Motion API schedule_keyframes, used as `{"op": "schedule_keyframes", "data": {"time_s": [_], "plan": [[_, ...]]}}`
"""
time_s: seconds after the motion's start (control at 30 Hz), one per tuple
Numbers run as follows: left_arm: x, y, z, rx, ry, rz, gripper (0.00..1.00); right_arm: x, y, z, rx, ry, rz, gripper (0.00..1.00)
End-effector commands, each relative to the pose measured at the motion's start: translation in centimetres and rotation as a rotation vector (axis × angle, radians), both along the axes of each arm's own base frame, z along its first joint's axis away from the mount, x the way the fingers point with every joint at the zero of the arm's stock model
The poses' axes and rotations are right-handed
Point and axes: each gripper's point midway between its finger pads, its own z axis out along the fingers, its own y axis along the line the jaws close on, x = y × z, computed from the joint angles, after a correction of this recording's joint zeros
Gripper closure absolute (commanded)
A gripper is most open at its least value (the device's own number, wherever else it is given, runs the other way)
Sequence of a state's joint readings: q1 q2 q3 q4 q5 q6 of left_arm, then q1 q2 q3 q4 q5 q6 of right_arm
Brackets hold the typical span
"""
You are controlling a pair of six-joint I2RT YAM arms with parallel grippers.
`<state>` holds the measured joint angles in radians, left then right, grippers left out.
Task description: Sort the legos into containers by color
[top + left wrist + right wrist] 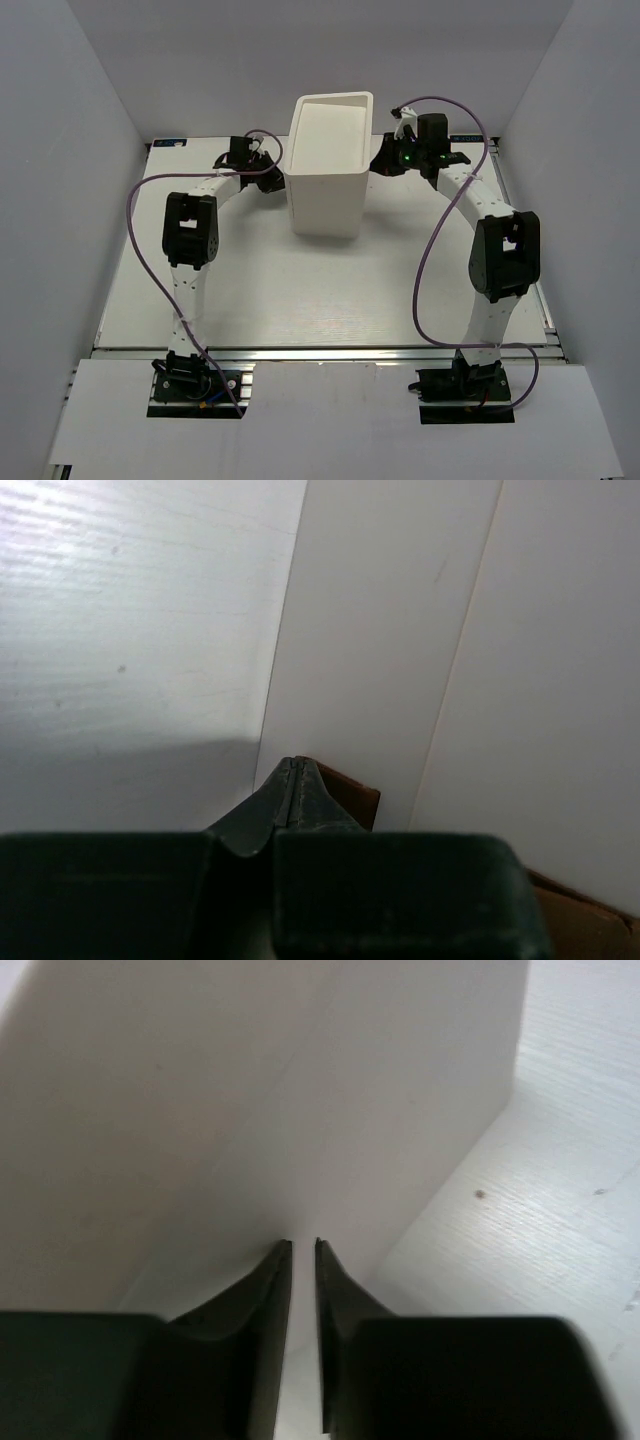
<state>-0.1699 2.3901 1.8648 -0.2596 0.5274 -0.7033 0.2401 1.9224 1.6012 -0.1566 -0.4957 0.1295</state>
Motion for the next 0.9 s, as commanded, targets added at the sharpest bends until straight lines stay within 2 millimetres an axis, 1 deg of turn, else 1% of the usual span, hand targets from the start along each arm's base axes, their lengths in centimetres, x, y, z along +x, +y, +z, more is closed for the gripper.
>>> {"op": "schedule_keyframes", "data": {"time_s": [0.0,0.03,0.07,0.1,0.13,0.17,0.2,0.23,0.27,0.3,0.33,0.37,0.4,0.43,0.47,0.5,0.53,0.57,0.6,0.63,0.67,0.7,0.73,0.77,0.83,0.87], "plan": [[-0.8,-0.7,5.4,-0.024,-0.065,0.028,0.93,0.6,-0.7,3.3,0.002,-0.082,-0.034,0.76],[-0.9,0.2,6.3,-0.009,-0.078,0.055,0.93,0.6,-1.5,3.7,-0.013,-0.087,-0.060,0.72],[-0.4,1.6,6.6,0.034,-0.091,0.109,0.92,0.6,-2.2,3.5,-0.031,-0.087,-0.081,0.67],[-0.7,2.1,6.7,0.055,-0.080,0.124,0.92,0.9,-3.4,3.4,-0.061,-0.097,-0.118,0.59],[-0.8,3.0,6.6,0.075,-0.068,0.155,0.91,0.9,-4.4,4.0,-0.073,-0.110,-0.144,0.53],[-1.1,4.2,7.2,0.092,-0.051,0.194,0.88,0.9,-5.2,3.9,-0.087,-0.108,-0.163,0.48],[-1.1,5.3,7.1,0.135,-0.042,0.250,0.76,1.2,-6.7,3.9,-0.107,-0.112,-0.200,0.41],[-1.3,6.9,7.0,0.163,-0.023,0.302,0.70,1.0,-7.3,4.5,-0.113,-0.122,-0.209,0.37],[-1.8,8.6,6.5,0.189,0.027,0.371,0.64,0.8,-7.7,4.6,-0.121,-0.119,-0.213,0.33],[-1.8,10.3,8.0,0.221,0.000,0.443,0.53,0.8,-8.5,4.9,-0.143,-0.136,-0.211,0.29],[-2.0,11.3,8.6,0.231,-0.008,0.477,0.47,0.5,-9.1,5.6,-0.152,-0.149,-0.207,0.26],[-2.6,12.5,8.4,0.245,-0.002,0.510,0.40,0.4,-9.3,5.9,-0.170,-0.163,-0.188,0.20],[-3.1,12.8,10.6,0.242,-0.048,0.528,0.27,-0.2,-9.4,6.4,-0.169,-0.159,-0.154,0.11],[-3.4,13.6,11.2,0.242,-0.061,0.537,0.22,-0.4,-9.7,7.1,-0.197,-0.184,-0.131,0.11],[-3.9,14.1,11.4,0.259,-0.094,0.516,0.17,-1.0,-9.3,7.4,-0.206,-0.188,-0.090,0.11],[-4.5,13.9,13.9,0.250,-0.169,0.492,0.14,-1.7,-9.3,8.2,-0.218,-0.174,-0.063,0.11],[-5.3,12.8,15.2,0.218,-0.217,0.421,0.11,-2.1,-9.3,8.5,-0.229,-0.178,-0.041,0.11],[-5.8,12.3,15.4,0.230,-0.316,0.345,0.05,-2.5,-9.3,9.0,-0.229,-0.172,-0.034,0.11],[-6.6,11.7,16.6,0.221,-0.389,0.295,0.02,-3.1,-9.3,8.8,-0.238,-0.144,-0.036,0.11],[-8.4,10.6,20.3,0.204,-0.521,0.229,0.02,-3.4,-9.5,9.7,-0.229,-0.144,-0.062,0.11],[-8.8,10.4,22.4,0.191,-0.627,0.217,0.02,-3.6,-9.5,9.8,-0.230,-0.135,-0.075,0.11],[-10.2,9.7,21.6,0.190,-0.631,0.181,0.02,-4.1,-9.7,10.5,-0.222,-0.143,-0.084,0.11],[-11.3,9.6,23.4,0.180,-0.683,0.167,0.02,-4.3,-10.0,10.2,-0.220,-0.134,-0.092,0.11],[-12.2,9.1,23.8,0.170,-0.699,0.130,0.02,-4.4,-9.8,10.2,-0.219,-0.132,-0.096,0.11],[-13.2,8.9,23.7,0.165,-0.694,0.107,0.02,-5.0,-9.8,10.3,-0.212,-0.125,-0.101,0.11],[-14.0,8.6,24.3,0.155,-0.713,0.090,0.02,-5.2,-9.9,9.7,-0.216,-0.115,-0.108,0.11]]}}
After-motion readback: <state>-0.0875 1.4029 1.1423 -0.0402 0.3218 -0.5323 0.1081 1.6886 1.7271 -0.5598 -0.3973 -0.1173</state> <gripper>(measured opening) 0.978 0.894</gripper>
